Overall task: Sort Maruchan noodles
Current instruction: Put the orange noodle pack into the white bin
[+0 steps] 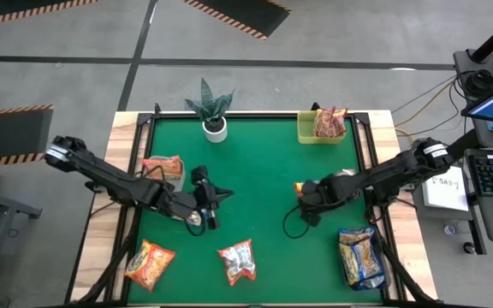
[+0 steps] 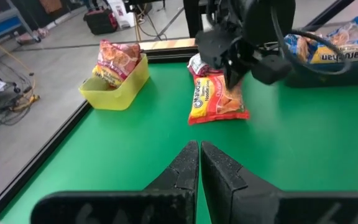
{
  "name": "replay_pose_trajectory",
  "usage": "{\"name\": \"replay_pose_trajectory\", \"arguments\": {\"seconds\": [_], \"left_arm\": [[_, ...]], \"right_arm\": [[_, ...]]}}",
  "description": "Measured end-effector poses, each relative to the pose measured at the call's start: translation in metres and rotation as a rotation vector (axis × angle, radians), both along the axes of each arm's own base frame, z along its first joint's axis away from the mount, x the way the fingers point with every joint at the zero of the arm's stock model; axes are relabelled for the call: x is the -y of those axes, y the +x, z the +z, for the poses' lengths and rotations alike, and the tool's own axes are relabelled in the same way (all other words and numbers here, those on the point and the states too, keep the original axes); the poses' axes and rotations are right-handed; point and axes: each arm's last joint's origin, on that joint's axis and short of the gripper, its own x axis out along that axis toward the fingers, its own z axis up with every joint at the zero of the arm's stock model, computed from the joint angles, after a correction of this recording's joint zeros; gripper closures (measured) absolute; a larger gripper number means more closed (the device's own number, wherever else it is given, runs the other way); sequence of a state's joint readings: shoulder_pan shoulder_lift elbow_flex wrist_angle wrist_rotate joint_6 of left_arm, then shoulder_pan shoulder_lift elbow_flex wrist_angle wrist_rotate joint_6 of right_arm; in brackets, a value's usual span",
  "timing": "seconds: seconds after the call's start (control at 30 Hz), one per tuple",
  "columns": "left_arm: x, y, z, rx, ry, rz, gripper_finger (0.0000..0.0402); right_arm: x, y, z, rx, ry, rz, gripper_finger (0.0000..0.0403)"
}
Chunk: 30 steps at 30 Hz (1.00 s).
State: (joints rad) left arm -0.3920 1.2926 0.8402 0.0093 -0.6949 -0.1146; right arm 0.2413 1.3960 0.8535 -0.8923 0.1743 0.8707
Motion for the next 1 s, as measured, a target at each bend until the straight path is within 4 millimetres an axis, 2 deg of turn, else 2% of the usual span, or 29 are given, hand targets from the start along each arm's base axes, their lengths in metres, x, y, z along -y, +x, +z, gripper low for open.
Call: {"name": "replay_pose_trajectory", "arguments": {"seconds": [0.13, 0.2, 0.27, 0.37, 0.47, 0.6, 0.73, 0.9, 1.0], "left_arm": [[0.004, 0.011, -0.008, 0.01, 0.035, -0.015, 0.0402], [0.006, 0.017, -0.013, 0.007, 0.055, -0.019, 0.0402], [0.007, 0.02, -0.018, -0.01, 0.067, -0.02, 0.0402], [0.009, 0.025, -0.022, -0.025, 0.073, -0.019, 0.0402], [0.009, 0.026, -0.023, -0.031, 0.08, -0.017, 0.0402], [0.007, 0.026, -0.023, -0.029, 0.098, 0.023, 0.0402], [0.006, 0.026, -0.023, -0.029, 0.103, 0.034, 0.0402], [0.006, 0.026, -0.024, -0.034, 0.105, 0.034, 0.0402], [0.006, 0.026, -0.023, -0.033, 0.104, 0.034, 0.0402]], "right_arm": [[-0.007, 0.035, 0.002, 0.417, 0.028, 0.099, 0.0385], [-0.01, 0.053, 0.015, 0.648, 0.007, 0.177, 0.0385], [-0.01, 0.061, 0.029, 0.759, -0.007, 0.237, 0.0385], [-0.005, 0.057, 0.046, 0.69, -0.041, 0.267, 0.0385], [0.006, 0.04, 0.05, 0.469, -0.078, 0.197, 0.0385], [0.02, 0.008, 0.04, 0.153, -0.163, -0.029, 0.0385], [0.026, -0.014, 0.02, -0.028, -0.229, -0.184, 0.0385], [0.024, -0.017, -0.008, 0.022, -0.126, -0.236, 0.0385], [0.019, -0.001, -0.017, 0.231, -0.025, -0.194, 0.0385]]}}
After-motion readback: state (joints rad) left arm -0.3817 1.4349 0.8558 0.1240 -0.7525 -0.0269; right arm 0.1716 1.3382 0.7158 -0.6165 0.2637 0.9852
